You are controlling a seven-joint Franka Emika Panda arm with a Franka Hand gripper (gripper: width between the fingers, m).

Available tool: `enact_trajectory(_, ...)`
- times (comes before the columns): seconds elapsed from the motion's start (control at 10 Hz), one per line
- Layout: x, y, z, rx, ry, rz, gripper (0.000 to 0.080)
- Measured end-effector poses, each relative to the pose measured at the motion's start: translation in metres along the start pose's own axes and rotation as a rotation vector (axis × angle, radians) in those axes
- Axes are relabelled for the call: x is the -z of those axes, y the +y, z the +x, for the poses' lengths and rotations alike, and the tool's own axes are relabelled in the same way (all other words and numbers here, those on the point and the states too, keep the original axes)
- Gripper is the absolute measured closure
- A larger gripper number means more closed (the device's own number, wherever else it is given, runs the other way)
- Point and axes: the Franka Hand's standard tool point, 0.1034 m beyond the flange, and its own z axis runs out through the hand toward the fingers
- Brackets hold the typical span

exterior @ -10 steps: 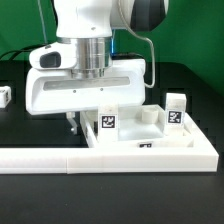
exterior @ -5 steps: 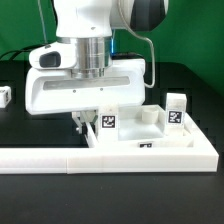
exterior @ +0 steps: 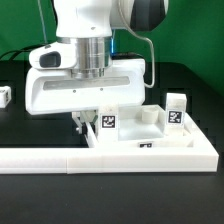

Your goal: Assemble square table

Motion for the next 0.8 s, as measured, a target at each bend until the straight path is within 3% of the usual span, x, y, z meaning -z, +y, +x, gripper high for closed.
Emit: enact_trajectory(0.8, 0.001, 0.011, -0.001, 0.365, -0.004, -0.015, 0.0742)
